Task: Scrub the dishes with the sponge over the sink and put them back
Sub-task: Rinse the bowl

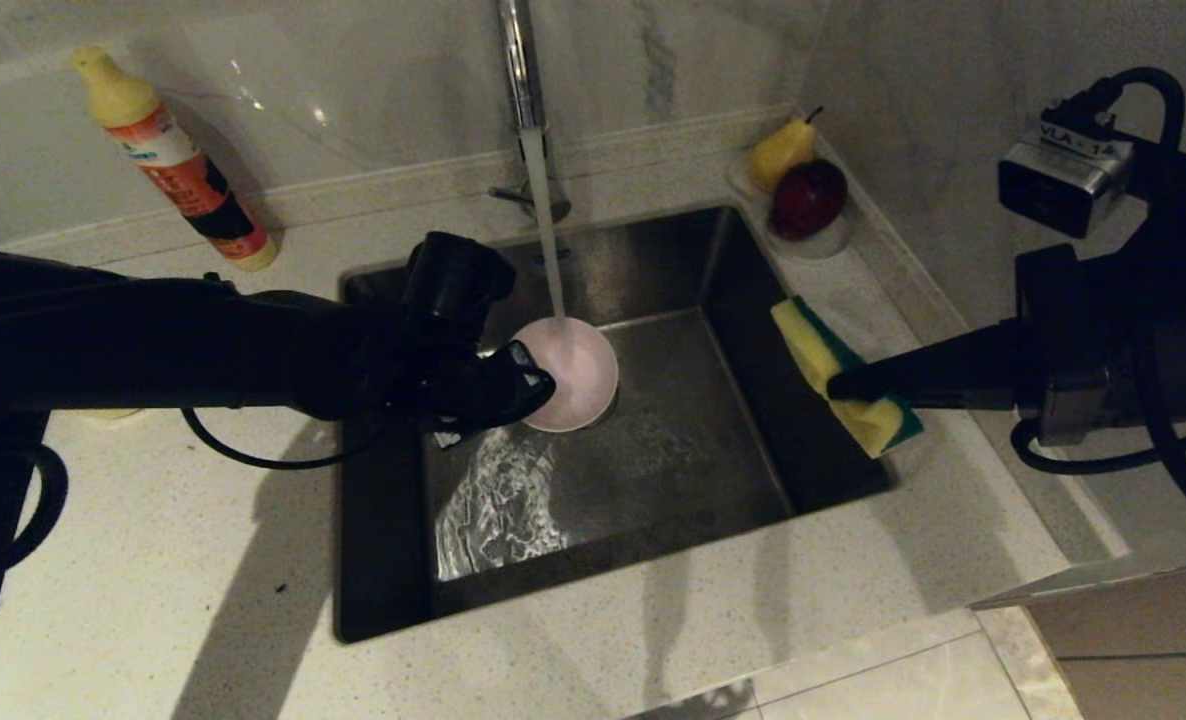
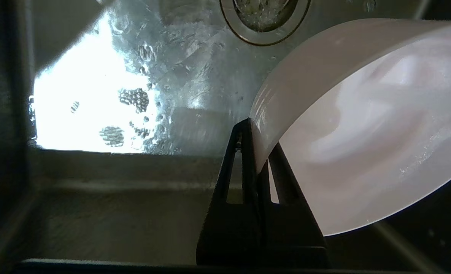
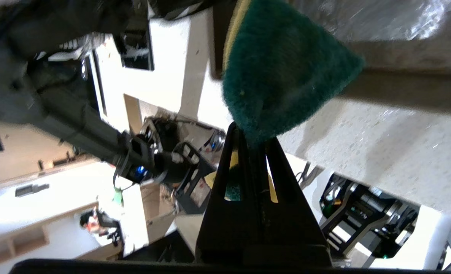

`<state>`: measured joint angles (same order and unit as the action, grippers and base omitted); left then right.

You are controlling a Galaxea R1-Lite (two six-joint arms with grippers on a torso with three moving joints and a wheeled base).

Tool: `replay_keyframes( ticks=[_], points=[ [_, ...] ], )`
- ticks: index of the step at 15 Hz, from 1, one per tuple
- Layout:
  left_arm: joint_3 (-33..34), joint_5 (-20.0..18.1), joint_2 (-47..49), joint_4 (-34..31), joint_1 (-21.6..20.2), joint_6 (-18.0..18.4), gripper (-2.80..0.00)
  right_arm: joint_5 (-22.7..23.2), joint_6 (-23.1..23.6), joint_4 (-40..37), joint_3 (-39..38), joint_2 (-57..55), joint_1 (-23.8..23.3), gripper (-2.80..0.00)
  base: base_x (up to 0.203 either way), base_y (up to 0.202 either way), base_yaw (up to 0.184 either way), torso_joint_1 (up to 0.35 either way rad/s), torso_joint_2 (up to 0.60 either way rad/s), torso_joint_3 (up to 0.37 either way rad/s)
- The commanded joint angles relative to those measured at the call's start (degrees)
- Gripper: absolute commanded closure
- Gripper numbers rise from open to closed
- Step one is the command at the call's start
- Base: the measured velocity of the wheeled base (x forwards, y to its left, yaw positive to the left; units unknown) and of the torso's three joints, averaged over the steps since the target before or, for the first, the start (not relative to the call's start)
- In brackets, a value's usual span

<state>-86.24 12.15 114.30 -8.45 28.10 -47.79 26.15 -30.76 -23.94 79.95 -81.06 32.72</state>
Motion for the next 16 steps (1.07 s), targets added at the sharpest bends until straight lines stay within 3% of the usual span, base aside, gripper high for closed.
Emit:
replay_keyframes(
  ticks=[1, 16],
  points=[
    [-2.7, 0.1, 2.9, -1.7, -0.5, -1.5, 0.00, 0.9, -0.2, -0.1, -1.1, 1.3, -1.0, 0.00, 0.000, 0.000, 0.000, 0.000, 0.00, 0.000],
    [-2.2, 0.2, 1.2, -4.0, -0.4, -1.9, 0.00, 1.6, -0.2, -0.1, -1.7, 2.5, -1.9, 0.00, 0.000, 0.000, 0.000, 0.000, 0.00, 0.000]
  ],
)
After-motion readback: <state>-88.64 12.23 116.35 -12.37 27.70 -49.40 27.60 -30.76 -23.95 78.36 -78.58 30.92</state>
